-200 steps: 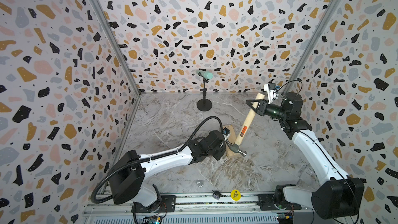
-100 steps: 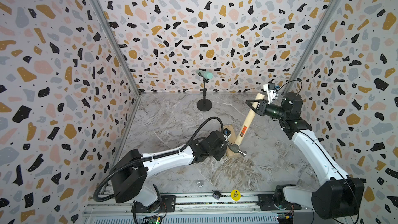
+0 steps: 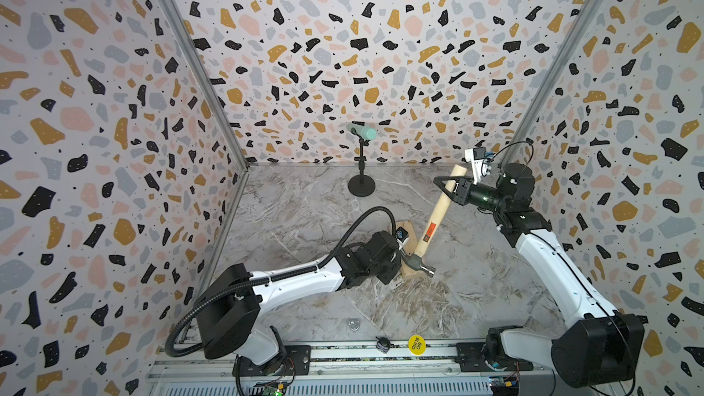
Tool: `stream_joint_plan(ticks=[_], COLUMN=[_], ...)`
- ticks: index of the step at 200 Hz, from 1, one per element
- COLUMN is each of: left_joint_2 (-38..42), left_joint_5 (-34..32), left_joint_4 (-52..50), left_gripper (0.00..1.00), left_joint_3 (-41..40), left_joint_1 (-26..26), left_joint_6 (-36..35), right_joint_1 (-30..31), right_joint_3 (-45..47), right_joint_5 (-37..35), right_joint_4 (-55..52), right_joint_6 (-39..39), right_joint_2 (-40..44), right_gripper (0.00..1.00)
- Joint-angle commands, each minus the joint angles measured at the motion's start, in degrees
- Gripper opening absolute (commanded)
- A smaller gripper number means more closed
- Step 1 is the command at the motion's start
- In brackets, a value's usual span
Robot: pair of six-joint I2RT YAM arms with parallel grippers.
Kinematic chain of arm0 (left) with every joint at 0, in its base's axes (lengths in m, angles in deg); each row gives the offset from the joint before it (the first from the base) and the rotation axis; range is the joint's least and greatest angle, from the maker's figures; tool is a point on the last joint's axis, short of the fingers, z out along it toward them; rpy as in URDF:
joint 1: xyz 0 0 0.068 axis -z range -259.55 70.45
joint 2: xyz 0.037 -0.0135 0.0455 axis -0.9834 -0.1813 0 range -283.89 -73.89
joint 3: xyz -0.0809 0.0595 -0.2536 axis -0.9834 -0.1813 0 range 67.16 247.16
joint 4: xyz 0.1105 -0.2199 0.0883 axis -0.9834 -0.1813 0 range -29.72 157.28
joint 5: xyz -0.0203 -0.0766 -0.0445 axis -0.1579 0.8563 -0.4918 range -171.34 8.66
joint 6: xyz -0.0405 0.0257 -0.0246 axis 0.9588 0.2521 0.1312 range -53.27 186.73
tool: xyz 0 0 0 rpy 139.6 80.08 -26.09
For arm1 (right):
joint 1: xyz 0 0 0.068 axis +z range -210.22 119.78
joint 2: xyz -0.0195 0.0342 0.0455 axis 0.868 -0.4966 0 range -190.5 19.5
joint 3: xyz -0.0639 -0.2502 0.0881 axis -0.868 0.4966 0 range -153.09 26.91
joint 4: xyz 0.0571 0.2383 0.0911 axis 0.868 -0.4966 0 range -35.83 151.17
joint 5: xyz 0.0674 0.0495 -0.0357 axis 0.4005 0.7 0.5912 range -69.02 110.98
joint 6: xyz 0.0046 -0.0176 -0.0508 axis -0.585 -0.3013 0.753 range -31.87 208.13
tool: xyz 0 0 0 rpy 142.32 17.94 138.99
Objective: Use a claw hammer to pull out a nail
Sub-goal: Pick up the nail with the hammer.
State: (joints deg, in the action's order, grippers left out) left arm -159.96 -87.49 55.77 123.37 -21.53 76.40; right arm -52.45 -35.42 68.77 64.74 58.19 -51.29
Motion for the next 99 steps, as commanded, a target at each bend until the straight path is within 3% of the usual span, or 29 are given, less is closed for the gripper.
stream_joint_plan(ticks=[1,99], left_joint_2=[0.8,1.7], left_joint_5=[-1.3,-5.6], left_joint_4=[0.3,0.3], left_gripper=[0.02,0.00], left_joint_3=[1.9,2.3], left_joint_1=[0.3,0.3], left_joint_6=[-0.3,0.8], right_joint_1=[0.5,1.0], right_joint_3=[-3.1,-2.2], right_joint_5=[1.6,0.5], right_joint_4=[2.4,1.1], right_joint_6=[-3.2,-2.2], right_joint_2=[2.6,3.7], right_gripper=[0.00,0.00])
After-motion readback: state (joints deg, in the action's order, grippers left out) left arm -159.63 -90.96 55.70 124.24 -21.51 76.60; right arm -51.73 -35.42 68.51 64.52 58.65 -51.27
